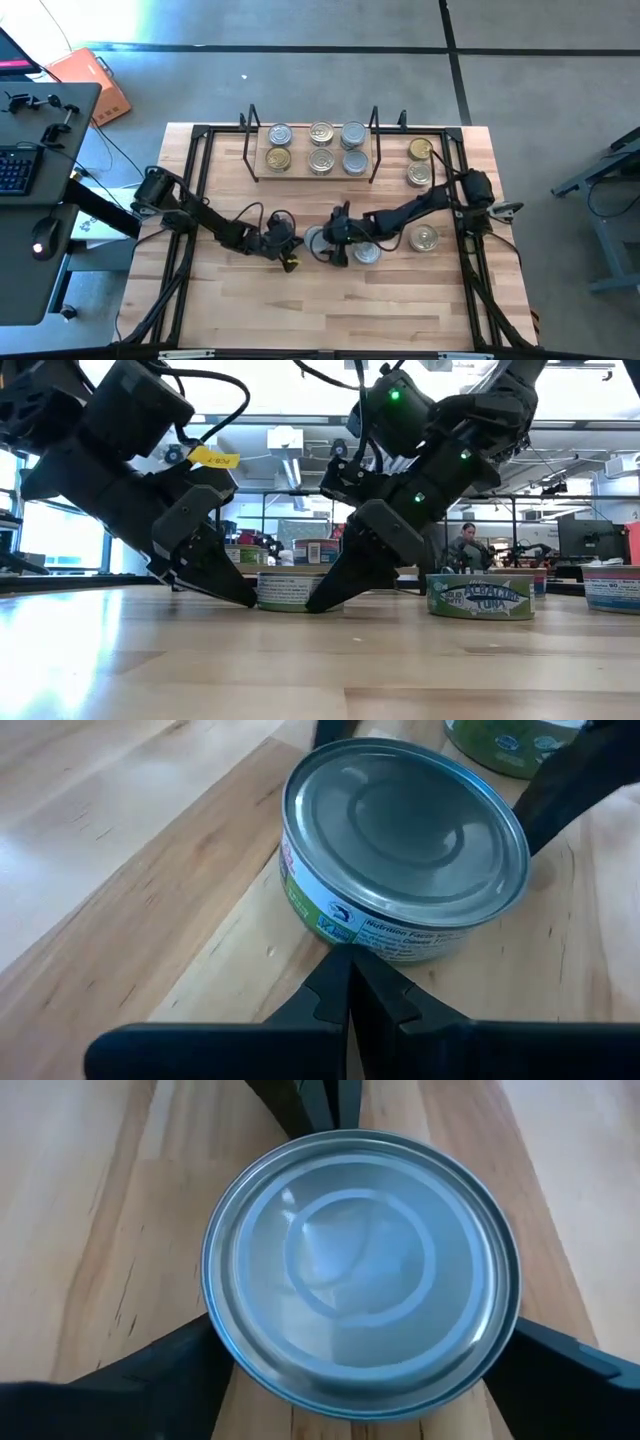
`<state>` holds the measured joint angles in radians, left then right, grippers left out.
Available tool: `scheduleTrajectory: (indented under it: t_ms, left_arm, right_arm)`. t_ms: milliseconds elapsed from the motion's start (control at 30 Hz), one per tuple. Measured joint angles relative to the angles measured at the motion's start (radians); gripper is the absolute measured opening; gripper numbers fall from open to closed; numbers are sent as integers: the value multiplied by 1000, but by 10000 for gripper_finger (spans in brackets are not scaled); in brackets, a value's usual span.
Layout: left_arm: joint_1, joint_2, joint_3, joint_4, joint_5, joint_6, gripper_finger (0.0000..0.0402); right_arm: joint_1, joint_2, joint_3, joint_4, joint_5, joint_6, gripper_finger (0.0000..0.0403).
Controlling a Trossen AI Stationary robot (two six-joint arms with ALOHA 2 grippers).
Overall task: Stack canned seafood by type on shelf
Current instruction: Stack the green-white tuna can on top of the green-white tuna can on the shelf
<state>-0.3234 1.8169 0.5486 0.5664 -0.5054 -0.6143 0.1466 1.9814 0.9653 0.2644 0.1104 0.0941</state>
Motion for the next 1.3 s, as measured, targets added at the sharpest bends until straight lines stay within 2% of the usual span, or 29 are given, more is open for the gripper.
scheduleTrajectory:
  t_ms: [67, 167, 333, 467, 700, 900, 1000, 1100, 1233, 1300]
  left_arm:
    - [-5, -11, 2, -29, 0, -13, 0]
    - [-21, -27, 9, -101, -6, -50, 0]
    - [-53, -74, 8, -232, -24, -97, 0]
    - [-70, -85, 5, -246, -48, -99, 0]
    - [-72, -83, 4, -200, -58, -66, 0]
    - [-60, -83, 4, -53, -58, 61, 0]
    - [-32, -83, 4, 25, -58, 132, 0]
    - [5, -84, 4, 77, -57, 180, 0]
    - [43, -89, 4, 88, -39, 222, 0]
    - [54, -90, 4, 88, -13, 225, 0]
  right_arm:
    - [18, -7, 0, -15, 56, 15, 337]
    - [42, -21, 4, -47, 123, 42, 331]
    - [68, -25, 5, -94, 164, 90, 330]
    - [84, -59, 3, -168, 204, 117, 325]
    - [113, -239, 3, -331, 322, 167, 325]
    - [76, -385, 2, -519, 468, 369, 325]
    - [24, -381, 2, -504, 492, 439, 325]
    - [-27, -339, 2, -416, 482, 465, 325]
    - [-92, -288, 2, -361, 487, 496, 325]
    - [-118, -284, 2, -359, 533, 538, 325]
